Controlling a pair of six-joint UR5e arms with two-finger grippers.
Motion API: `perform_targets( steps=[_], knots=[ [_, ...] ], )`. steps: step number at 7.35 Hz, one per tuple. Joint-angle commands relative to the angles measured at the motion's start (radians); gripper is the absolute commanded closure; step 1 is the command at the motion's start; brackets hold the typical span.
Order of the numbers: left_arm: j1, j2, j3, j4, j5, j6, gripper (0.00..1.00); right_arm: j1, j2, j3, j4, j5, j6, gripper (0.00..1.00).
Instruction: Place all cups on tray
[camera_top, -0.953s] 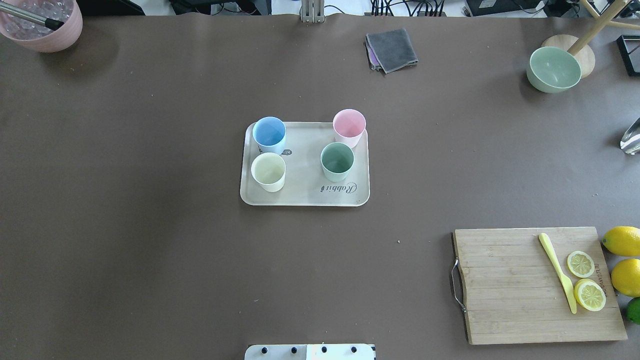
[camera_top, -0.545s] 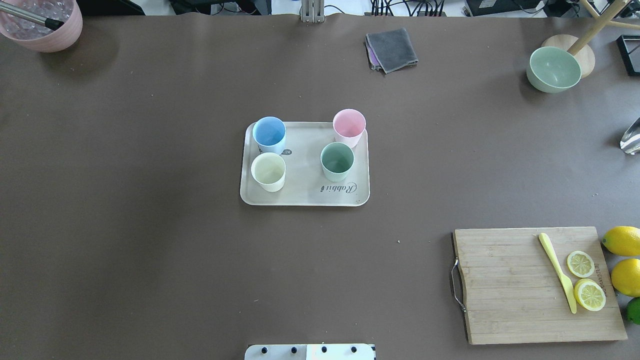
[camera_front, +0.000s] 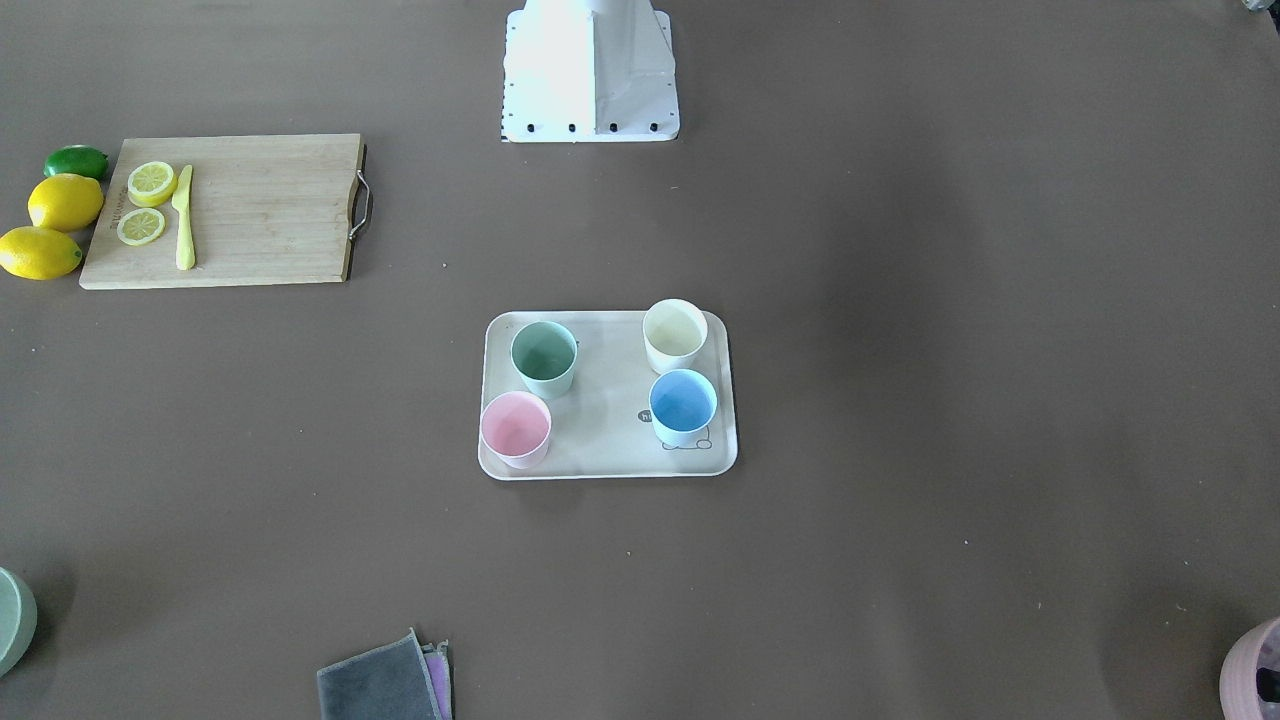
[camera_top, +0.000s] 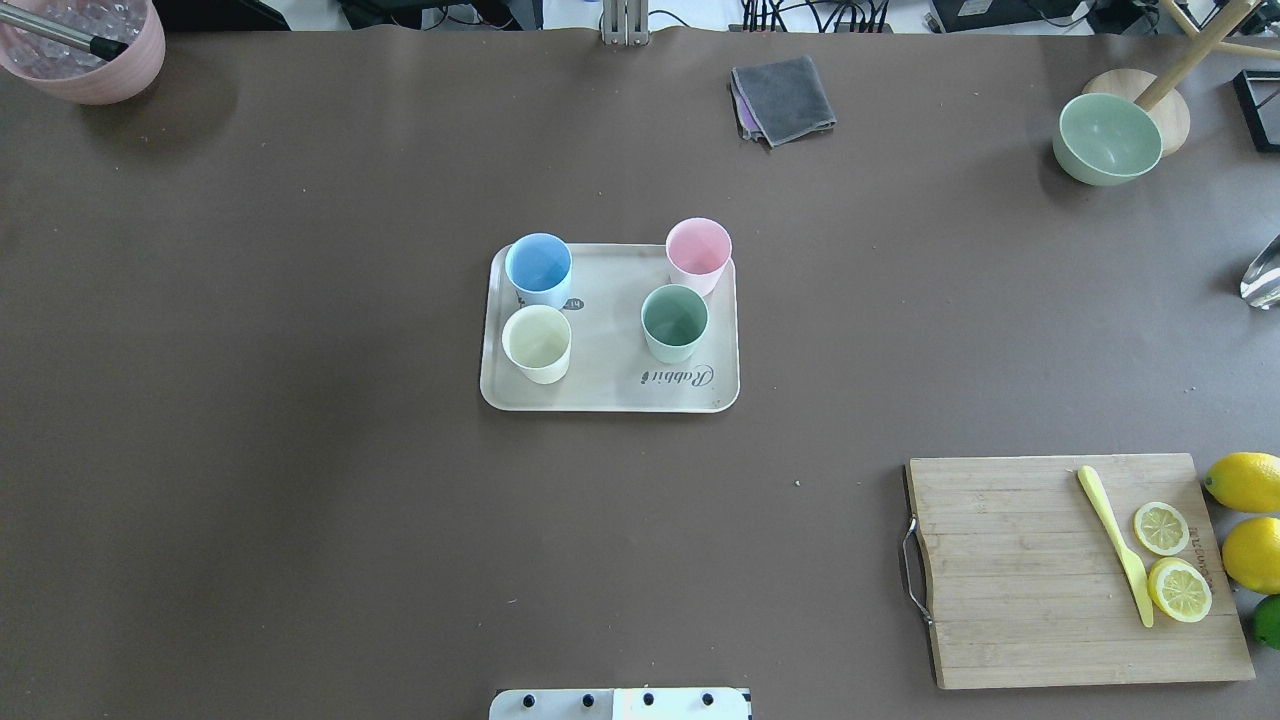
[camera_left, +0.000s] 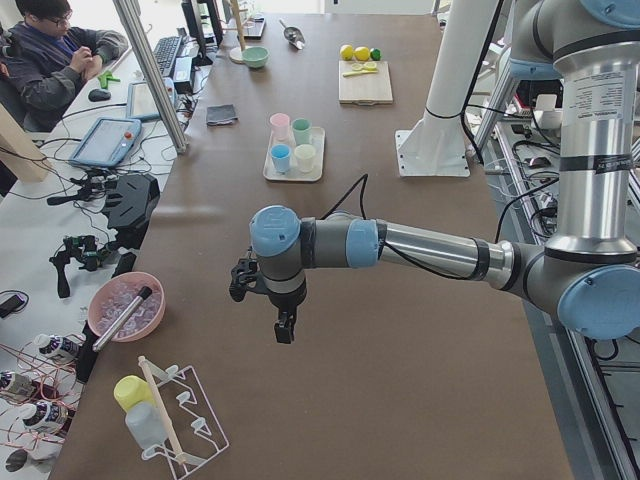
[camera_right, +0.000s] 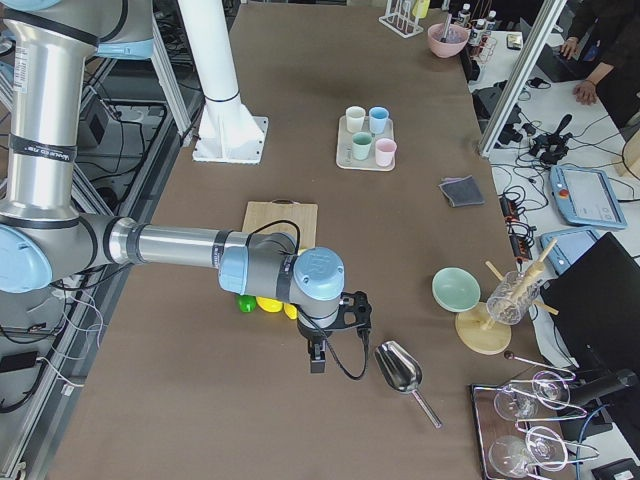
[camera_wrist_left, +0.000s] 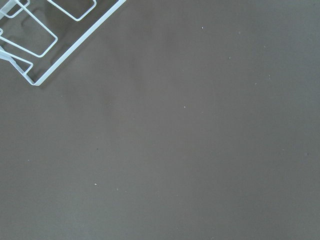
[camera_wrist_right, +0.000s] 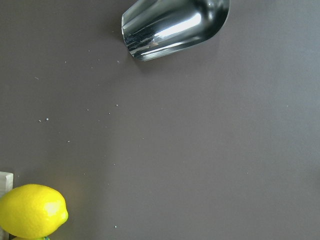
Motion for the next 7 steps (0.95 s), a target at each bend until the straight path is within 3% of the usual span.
perform_targets(
  steps=[1, 7],
  knots=[
    [0.0, 0.0, 0.0, 0.0, 0.001, 0.0, 0.02, -0.005, 0.0, -0.001, 0.0, -0.001, 0.0, 0.0],
    [0.0, 0.0, -0.004, 0.0, -0.002, 0.0, 0.02, -0.022, 0.0, 0.001, 0.001, 0.001, 0.0, 0.0]
  ],
)
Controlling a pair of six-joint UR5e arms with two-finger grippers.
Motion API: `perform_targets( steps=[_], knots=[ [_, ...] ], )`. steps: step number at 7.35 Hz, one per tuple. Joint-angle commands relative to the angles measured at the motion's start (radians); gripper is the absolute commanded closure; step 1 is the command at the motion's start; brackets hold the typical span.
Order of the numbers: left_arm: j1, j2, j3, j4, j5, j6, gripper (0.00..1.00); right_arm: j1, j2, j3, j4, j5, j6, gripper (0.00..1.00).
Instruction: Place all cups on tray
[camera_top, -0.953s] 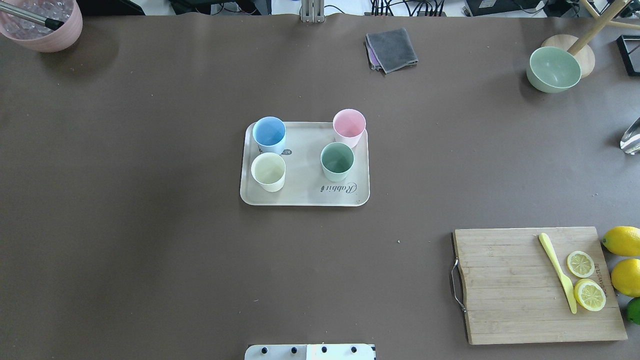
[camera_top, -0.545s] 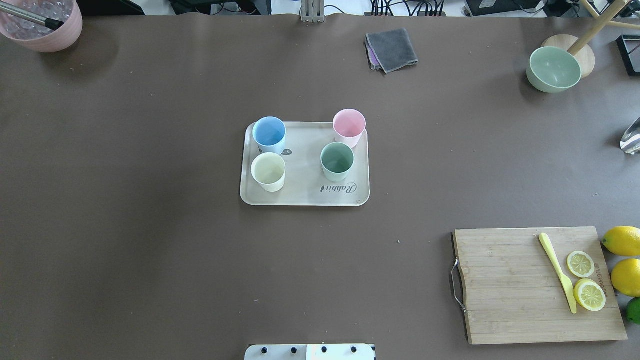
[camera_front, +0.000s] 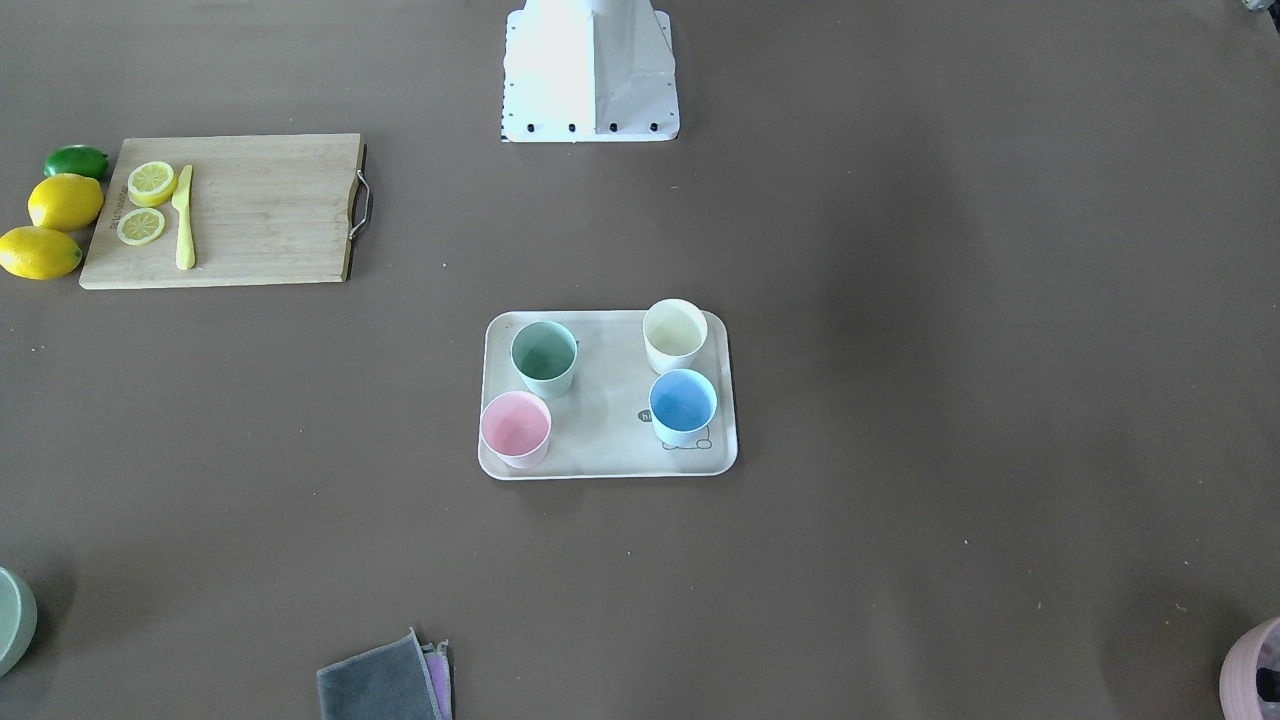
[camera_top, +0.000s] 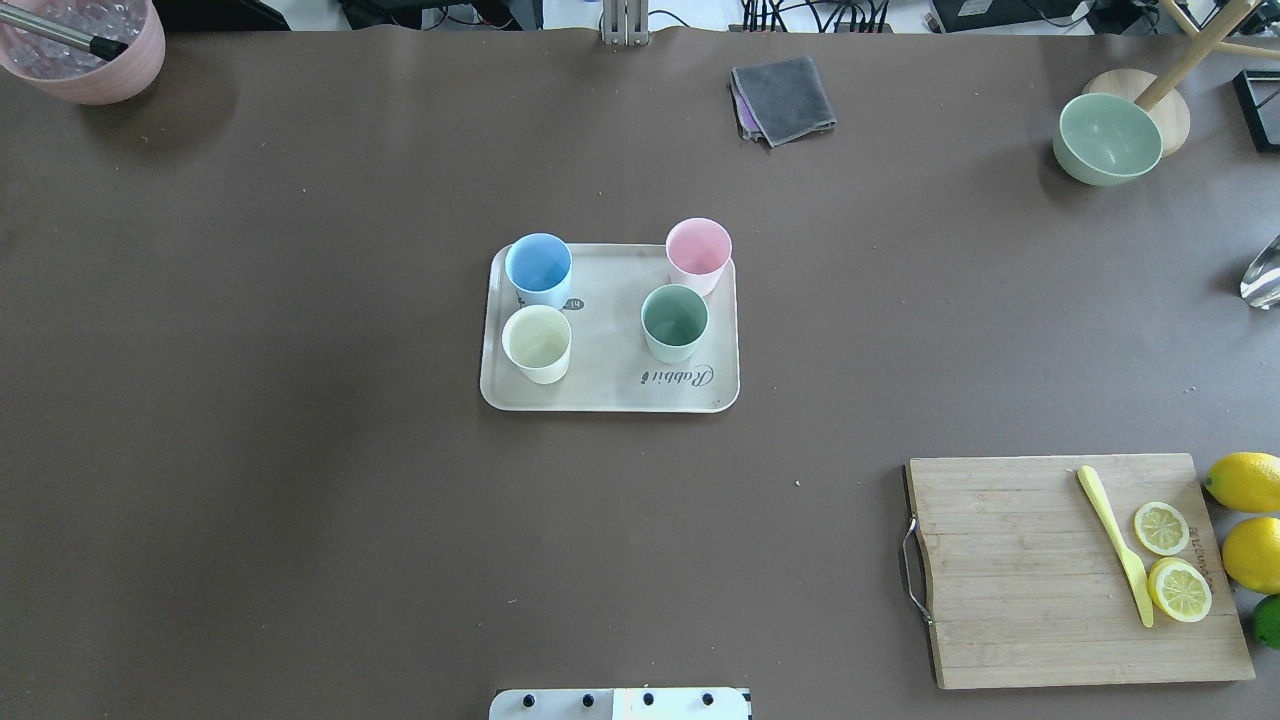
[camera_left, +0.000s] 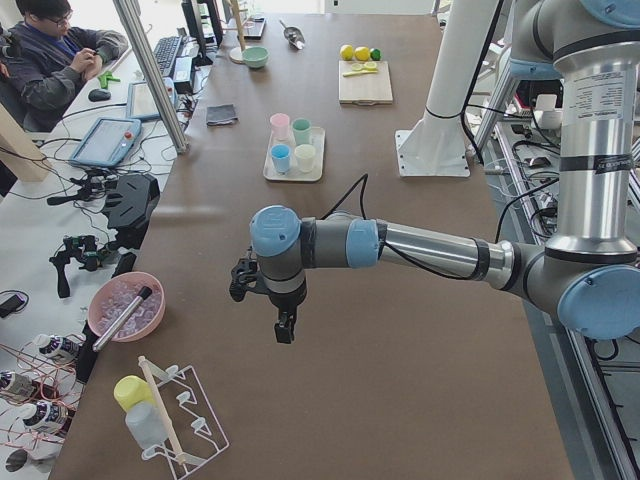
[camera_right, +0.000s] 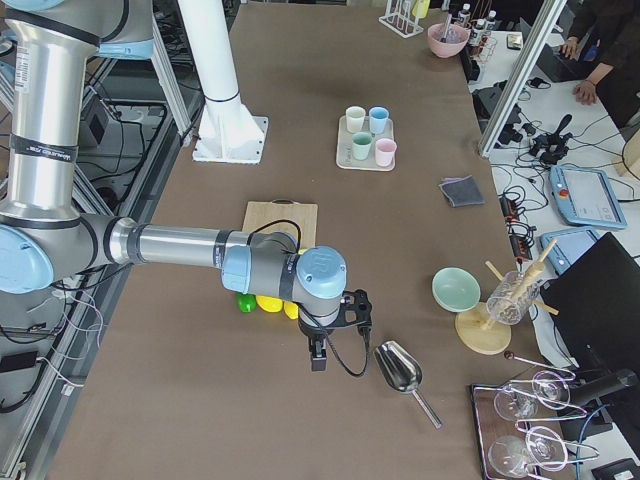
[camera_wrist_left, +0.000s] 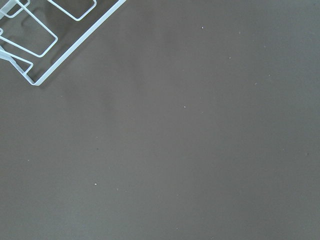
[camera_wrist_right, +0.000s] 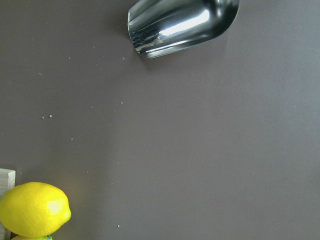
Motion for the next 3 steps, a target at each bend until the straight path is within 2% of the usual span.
perform_targets(
  steps=[1, 3],
  knots=[
    [0.0, 0.0, -0.001, 0.0, 0.0, 0.0, 0.02, -0.003, 0.0, 0.001, 0.0, 0.003, 0.0, 0.0],
    [0.0, 0.0, -0.007, 0.003, 0.0, 0.002, 0.02, -0.003, 0.0, 0.001, 0.0, 0.006, 0.001, 0.0]
  ],
)
